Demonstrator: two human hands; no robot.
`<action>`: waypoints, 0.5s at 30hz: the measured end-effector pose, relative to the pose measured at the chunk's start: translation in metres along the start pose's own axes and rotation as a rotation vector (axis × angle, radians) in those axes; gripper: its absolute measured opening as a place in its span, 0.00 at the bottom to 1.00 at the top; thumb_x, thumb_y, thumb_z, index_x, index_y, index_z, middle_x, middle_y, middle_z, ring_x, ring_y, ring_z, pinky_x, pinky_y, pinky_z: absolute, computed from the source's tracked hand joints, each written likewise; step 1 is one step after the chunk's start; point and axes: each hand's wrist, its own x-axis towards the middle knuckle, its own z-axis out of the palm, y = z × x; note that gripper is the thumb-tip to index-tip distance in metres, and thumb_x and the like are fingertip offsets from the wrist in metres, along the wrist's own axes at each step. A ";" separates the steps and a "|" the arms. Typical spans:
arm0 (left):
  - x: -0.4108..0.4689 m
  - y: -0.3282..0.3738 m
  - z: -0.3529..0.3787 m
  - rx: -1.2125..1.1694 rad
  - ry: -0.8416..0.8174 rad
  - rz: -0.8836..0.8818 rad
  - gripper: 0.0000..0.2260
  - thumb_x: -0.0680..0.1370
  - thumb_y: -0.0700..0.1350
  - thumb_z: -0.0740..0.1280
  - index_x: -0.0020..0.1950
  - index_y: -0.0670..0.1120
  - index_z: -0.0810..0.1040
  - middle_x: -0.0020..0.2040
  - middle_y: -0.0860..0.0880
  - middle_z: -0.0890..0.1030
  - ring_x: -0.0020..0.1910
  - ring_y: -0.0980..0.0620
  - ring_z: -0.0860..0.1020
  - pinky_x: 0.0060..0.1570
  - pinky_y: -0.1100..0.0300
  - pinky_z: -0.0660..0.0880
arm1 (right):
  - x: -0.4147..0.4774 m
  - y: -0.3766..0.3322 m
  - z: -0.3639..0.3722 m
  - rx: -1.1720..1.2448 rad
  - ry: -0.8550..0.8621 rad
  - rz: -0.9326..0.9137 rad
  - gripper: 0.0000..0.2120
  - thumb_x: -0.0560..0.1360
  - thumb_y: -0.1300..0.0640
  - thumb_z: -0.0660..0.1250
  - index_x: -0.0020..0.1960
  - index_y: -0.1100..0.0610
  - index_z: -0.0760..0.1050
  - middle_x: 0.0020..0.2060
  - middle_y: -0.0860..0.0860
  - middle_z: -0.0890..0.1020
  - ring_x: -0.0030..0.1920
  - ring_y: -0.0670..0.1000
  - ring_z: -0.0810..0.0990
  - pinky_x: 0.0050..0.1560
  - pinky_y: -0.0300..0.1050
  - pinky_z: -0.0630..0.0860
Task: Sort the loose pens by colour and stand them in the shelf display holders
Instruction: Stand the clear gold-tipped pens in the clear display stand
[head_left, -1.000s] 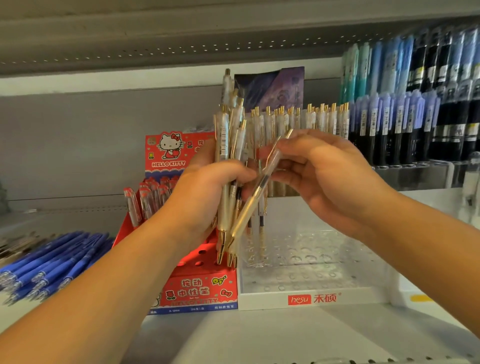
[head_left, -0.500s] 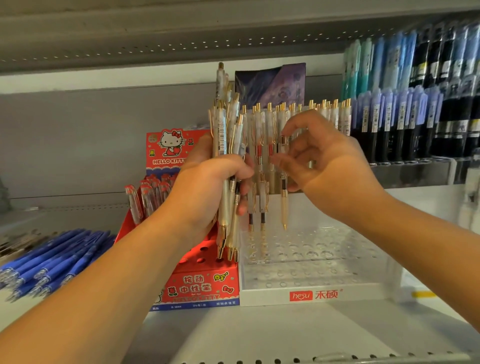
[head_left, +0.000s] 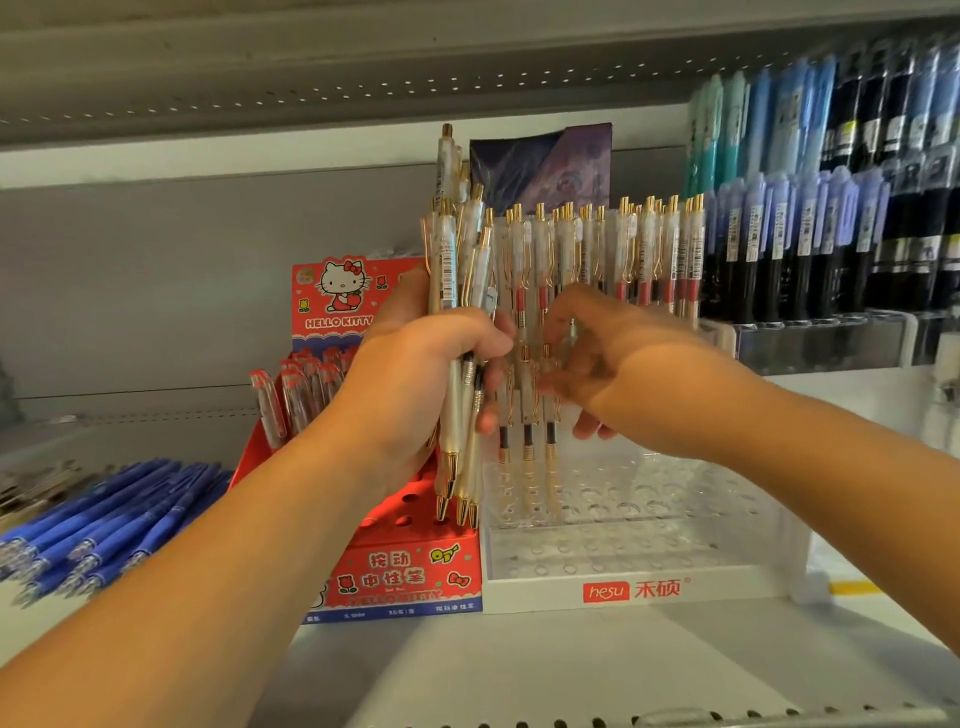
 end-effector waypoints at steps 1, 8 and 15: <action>0.000 0.000 0.000 0.007 -0.006 0.000 0.17 0.63 0.34 0.64 0.51 0.41 0.73 0.41 0.43 0.77 0.30 0.48 0.71 0.25 0.59 0.68 | 0.000 -0.001 -0.001 -0.021 -0.019 -0.006 0.14 0.75 0.49 0.71 0.49 0.39 0.66 0.37 0.44 0.82 0.28 0.38 0.82 0.28 0.37 0.78; 0.000 -0.001 0.001 -0.017 -0.034 -0.052 0.20 0.64 0.35 0.65 0.56 0.37 0.73 0.39 0.44 0.79 0.28 0.49 0.72 0.23 0.60 0.67 | -0.001 -0.001 -0.004 -0.081 -0.044 -0.021 0.14 0.77 0.53 0.69 0.53 0.41 0.65 0.39 0.45 0.81 0.29 0.37 0.81 0.31 0.38 0.77; -0.001 0.001 0.000 -0.015 -0.155 -0.127 0.13 0.64 0.37 0.64 0.48 0.38 0.71 0.32 0.42 0.70 0.24 0.48 0.69 0.21 0.62 0.67 | -0.005 0.000 -0.011 -0.186 0.107 -0.164 0.12 0.74 0.46 0.71 0.52 0.39 0.69 0.41 0.40 0.78 0.38 0.38 0.76 0.34 0.32 0.73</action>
